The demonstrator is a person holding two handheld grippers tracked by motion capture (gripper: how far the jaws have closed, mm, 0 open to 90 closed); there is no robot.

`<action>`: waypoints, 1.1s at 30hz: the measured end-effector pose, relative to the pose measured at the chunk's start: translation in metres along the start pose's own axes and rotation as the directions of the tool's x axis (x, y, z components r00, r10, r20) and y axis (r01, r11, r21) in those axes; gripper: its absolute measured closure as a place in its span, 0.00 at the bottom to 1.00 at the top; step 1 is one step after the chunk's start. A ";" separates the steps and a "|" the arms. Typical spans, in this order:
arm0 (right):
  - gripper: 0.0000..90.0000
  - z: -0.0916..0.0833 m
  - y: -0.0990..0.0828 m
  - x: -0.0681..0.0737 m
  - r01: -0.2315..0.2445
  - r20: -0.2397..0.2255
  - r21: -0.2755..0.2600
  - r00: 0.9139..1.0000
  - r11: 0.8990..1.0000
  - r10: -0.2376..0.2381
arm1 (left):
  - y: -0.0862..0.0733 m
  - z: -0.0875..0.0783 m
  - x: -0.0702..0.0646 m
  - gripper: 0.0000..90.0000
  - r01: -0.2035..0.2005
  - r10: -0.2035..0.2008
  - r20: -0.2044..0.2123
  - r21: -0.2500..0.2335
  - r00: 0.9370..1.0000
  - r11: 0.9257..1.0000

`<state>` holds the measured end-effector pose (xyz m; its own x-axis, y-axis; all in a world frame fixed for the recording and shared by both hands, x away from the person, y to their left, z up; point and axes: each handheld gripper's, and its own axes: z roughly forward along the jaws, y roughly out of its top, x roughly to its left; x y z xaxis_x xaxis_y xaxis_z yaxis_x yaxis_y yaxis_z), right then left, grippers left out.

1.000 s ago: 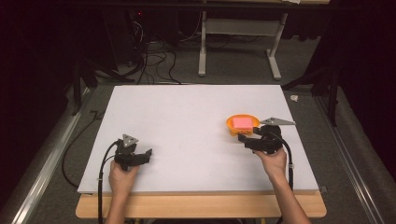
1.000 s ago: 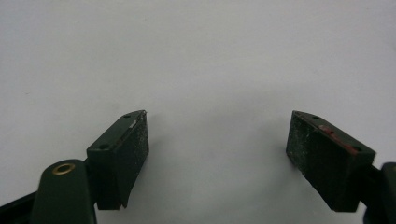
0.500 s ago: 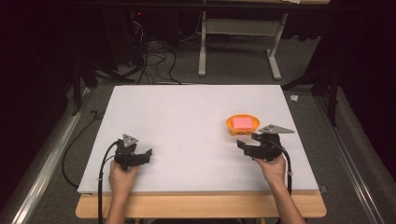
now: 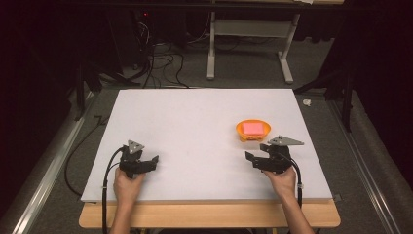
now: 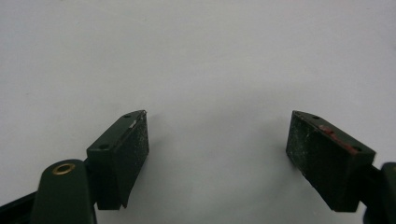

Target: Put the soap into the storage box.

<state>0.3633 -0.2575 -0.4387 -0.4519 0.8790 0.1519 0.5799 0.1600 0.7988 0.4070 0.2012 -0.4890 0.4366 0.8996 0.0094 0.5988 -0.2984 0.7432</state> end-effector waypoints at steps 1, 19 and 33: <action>0.32 0.000 -0.001 0.000 -0.001 0.000 0.003 1.000 1.000 0.001 | 0.000 0.000 0.000 0.24 0.000 0.000 0.000 0.000 1.000 1.000; 0.32 0.020 -0.019 0.005 0.071 0.033 0.083 0.997 0.994 -0.074 | 0.000 0.000 0.000 0.24 -0.001 0.001 -0.001 -0.002 1.000 1.000; 0.31 0.036 -0.031 0.008 0.140 0.069 0.150 0.986 0.979 -0.151 | 0.000 0.000 0.000 0.24 0.001 -0.001 -0.003 -0.004 1.000 1.000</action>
